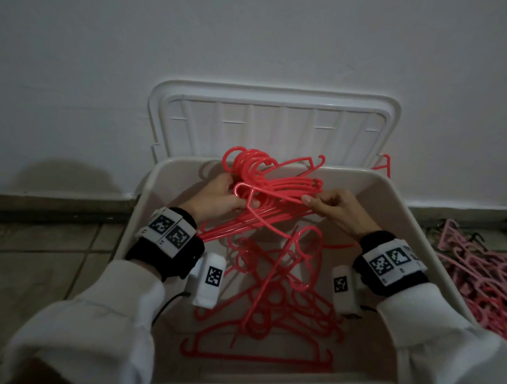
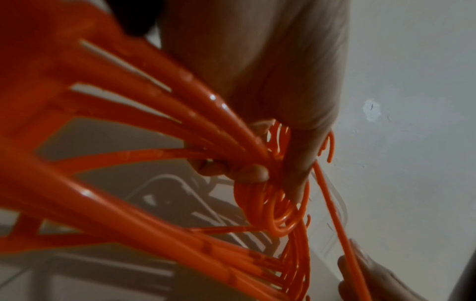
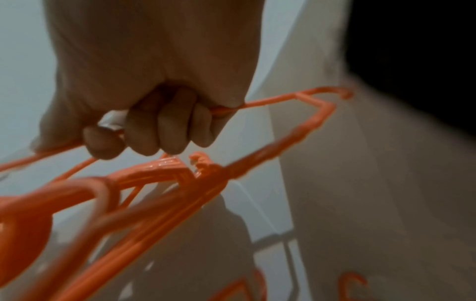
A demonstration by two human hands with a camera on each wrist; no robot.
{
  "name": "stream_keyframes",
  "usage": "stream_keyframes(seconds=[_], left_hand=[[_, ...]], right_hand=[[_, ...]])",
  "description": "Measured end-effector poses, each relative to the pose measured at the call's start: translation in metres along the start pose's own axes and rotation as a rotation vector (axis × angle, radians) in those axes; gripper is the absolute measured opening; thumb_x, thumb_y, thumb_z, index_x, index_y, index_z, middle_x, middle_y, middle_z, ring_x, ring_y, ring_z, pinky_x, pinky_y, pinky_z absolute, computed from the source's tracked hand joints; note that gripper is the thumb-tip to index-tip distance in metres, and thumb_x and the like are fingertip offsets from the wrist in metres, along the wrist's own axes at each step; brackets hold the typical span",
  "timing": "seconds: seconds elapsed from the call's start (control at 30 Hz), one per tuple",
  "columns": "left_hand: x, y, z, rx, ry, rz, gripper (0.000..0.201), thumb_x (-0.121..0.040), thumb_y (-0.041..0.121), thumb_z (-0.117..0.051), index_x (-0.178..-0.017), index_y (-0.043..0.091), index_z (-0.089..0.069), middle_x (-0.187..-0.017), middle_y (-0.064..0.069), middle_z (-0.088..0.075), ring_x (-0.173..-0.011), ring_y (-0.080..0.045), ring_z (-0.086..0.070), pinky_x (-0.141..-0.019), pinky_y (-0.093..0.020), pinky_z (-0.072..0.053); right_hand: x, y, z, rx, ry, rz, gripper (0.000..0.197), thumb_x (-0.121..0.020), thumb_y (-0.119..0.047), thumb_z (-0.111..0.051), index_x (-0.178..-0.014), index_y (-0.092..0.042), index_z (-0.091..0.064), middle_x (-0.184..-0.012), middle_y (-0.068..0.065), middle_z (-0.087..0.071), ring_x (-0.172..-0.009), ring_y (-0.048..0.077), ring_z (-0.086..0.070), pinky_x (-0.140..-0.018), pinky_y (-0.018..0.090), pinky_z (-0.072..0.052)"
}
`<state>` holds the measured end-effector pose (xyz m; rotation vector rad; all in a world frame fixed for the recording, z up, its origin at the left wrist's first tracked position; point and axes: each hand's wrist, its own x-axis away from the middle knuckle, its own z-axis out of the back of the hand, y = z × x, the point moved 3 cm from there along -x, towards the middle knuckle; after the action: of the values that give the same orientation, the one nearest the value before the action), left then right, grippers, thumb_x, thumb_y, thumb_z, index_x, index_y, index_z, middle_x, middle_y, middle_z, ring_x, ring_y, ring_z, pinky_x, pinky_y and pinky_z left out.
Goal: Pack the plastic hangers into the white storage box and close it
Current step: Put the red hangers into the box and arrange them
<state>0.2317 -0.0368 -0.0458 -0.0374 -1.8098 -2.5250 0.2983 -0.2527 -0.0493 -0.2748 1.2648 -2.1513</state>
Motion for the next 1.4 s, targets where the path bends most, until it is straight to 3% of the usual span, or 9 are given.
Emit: stream_keyframes(seconds=[0.17, 0.27, 0.33, 0.5, 0.67, 0.83, 1.13, 1.27, 1.4], left_hand=[[0.000, -0.002, 0.002, -0.100, -0.055, -0.047, 0.026, -0.077, 0.001, -0.071, -0.099, 0.012, -0.062, -0.091, 0.000, -0.066, -0.080, -0.005, -0.060, -0.074, -0.012, -0.046], [-0.002, -0.005, 0.006, -0.116, -0.073, -0.060, 0.032, -0.076, -0.002, -0.071, -0.100, 0.014, -0.058, -0.098, -0.002, -0.065, -0.089, -0.008, -0.061, -0.086, -0.021, -0.049], [-0.002, -0.006, 0.007, -0.058, -0.086, -0.064, 0.041, -0.073, -0.003, -0.074, -0.108, 0.012, -0.057, -0.103, 0.001, -0.065, -0.093, -0.003, -0.061, -0.087, -0.015, -0.047], [-0.004, -0.008, 0.003, -0.023, -0.096, -0.067, 0.046, -0.071, -0.007, -0.074, -0.113, 0.003, -0.056, -0.105, -0.003, -0.065, -0.090, 0.004, -0.061, -0.083, -0.008, -0.044], [-0.006, -0.013, 0.003, -0.076, -0.090, -0.043, 0.044, -0.070, -0.003, -0.076, -0.107, 0.011, -0.057, -0.106, -0.004, -0.064, -0.103, -0.016, -0.060, -0.098, -0.027, -0.043], [-0.005, -0.011, 0.002, -0.084, -0.097, -0.050, 0.045, -0.071, -0.003, -0.076, -0.107, 0.014, -0.056, -0.105, 0.001, -0.064, -0.100, -0.011, -0.060, -0.094, -0.018, -0.044], [-0.005, -0.010, 0.004, -0.079, -0.049, -0.006, 0.043, -0.071, 0.000, -0.077, -0.109, 0.007, -0.058, -0.107, -0.004, -0.065, -0.100, -0.014, -0.061, -0.091, -0.021, -0.046], [-0.003, -0.005, 0.007, -0.011, -0.017, 0.011, 0.040, -0.074, -0.005, -0.072, -0.110, 0.004, -0.059, -0.098, -0.001, -0.066, -0.085, -0.002, -0.063, -0.076, -0.011, -0.048], [0.000, -0.003, 0.009, 0.064, -0.046, 0.043, 0.031, -0.076, -0.011, -0.065, -0.100, 0.007, -0.061, -0.079, 0.007, -0.064, -0.065, 0.005, -0.062, -0.060, -0.007, -0.045]], right_hand=[[0.000, -0.005, 0.005, 0.010, -0.031, -0.015, 0.049, -0.083, -0.032, -0.061, -0.051, -0.014, -0.028, -0.046, -0.011, -0.019, -0.045, 0.005, -0.017, -0.046, 0.015, -0.021], [0.001, -0.003, 0.006, -0.013, -0.124, -0.065, 0.053, -0.081, -0.033, -0.063, -0.048, -0.010, -0.029, -0.047, -0.007, -0.021, -0.047, 0.008, -0.019, -0.052, 0.021, -0.040], [0.003, -0.002, 0.003, 0.033, -0.227, -0.123, 0.052, -0.080, -0.034, -0.065, -0.044, -0.015, -0.033, -0.042, -0.010, -0.027, -0.042, 0.004, -0.022, -0.049, 0.014, -0.029], [0.003, 0.017, -0.018, 0.792, -0.360, -0.238, 0.030, -0.085, -0.048, -0.058, -0.069, -0.022, -0.057, -0.066, -0.012, -0.055, -0.074, 0.011, -0.057, -0.066, 0.022, -0.035], [0.009, 0.032, -0.029, 1.008, -0.385, -0.325, 0.027, -0.092, -0.035, -0.051, -0.103, -0.013, -0.064, -0.110, 0.010, -0.064, -0.103, 0.027, -0.059, -0.083, 0.031, -0.045], [0.006, 0.028, -0.016, 1.211, -0.190, -0.221, 0.030, -0.091, -0.041, -0.050, -0.106, -0.019, -0.064, -0.108, 0.006, -0.066, -0.103, 0.026, -0.062, -0.080, 0.032, -0.047], [0.002, 0.007, -0.005, 0.943, -0.032, 0.034, 0.034, -0.086, -0.055, -0.052, -0.092, -0.026, -0.070, -0.085, -0.002, -0.070, -0.084, 0.021, -0.064, -0.069, 0.028, -0.044], [0.003, 0.002, -0.002, 0.578, 0.012, 0.007, 0.037, -0.081, -0.047, -0.063, -0.052, -0.026, -0.052, -0.050, -0.005, -0.043, -0.050, 0.010, -0.040, -0.059, 0.028, -0.031], [0.000, -0.003, 0.004, -0.007, 0.182, -0.027, 0.044, -0.072, -0.048, -0.055, -0.053, -0.008, -0.055, -0.046, -0.010, -0.039, -0.046, 0.001, -0.033, -0.051, 0.021, -0.029]])
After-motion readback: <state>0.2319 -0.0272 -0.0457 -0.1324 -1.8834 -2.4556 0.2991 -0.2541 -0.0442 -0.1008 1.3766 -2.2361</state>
